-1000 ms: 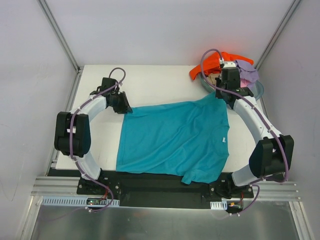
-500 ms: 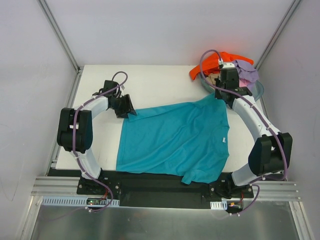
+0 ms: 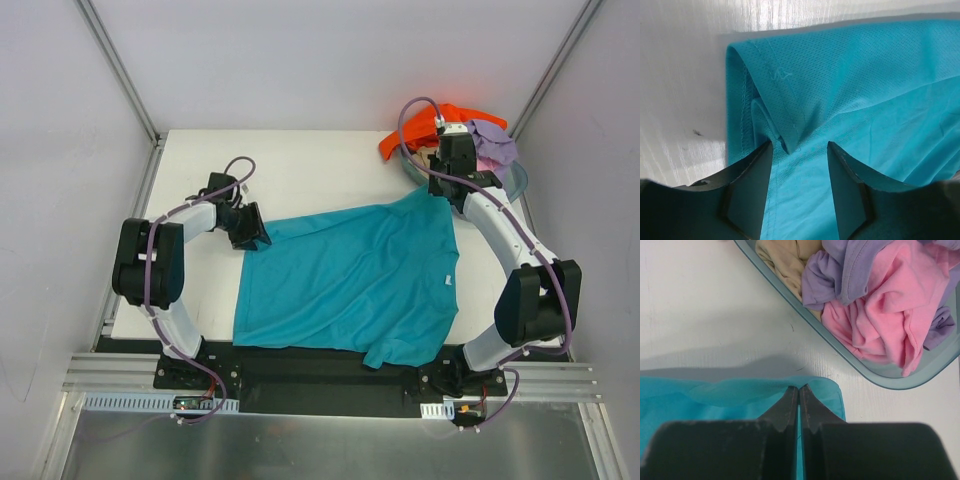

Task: Fold and stack the t-shirts
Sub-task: Flatten out the tshirt

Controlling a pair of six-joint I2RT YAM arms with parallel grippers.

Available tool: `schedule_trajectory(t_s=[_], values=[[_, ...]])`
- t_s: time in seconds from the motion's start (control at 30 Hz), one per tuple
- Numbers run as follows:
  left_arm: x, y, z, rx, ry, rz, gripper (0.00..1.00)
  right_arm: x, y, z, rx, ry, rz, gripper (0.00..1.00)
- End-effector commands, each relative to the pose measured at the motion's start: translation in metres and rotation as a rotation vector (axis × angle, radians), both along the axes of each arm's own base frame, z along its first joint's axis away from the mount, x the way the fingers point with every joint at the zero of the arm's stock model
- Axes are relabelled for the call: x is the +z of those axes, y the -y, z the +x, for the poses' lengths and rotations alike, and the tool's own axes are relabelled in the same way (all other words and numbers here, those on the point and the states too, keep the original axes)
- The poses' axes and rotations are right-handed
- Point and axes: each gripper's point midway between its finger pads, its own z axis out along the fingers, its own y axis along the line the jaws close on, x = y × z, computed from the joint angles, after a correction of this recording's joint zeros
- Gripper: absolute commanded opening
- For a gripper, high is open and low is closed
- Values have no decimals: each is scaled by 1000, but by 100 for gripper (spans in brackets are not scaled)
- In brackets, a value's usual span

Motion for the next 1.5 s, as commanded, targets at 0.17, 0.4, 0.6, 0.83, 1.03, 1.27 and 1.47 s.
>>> schedule_trajectory(t_s=[0.17, 0.4, 0.6, 0.83, 1.03, 1.27, 1.47], values=[[16, -5, 3, 44, 49, 13, 37, 23, 1, 8, -18, 63, 30, 1], [13, -1, 13, 54, 37, -7, 23, 23, 5, 4, -29, 56, 12, 1], [5, -4, 13, 69, 19, 14, 21, 25, 6, 4, -33, 63, 10, 1], [-3, -4, 8, 63, -3, 18, 22, 25, 5, 4, -33, 60, 16, 1], [-7, -5, 9, 63, -3, 50, 23, 25, 3, 4, -33, 61, 29, 1], [-10, -6, 7, 46, -2, 118, 0, 27, 5, 3, -37, 68, 23, 0], [31, 7, 20, 24, 91, 41, 0, 38, 6, 2, -32, 91, 19, 1]])
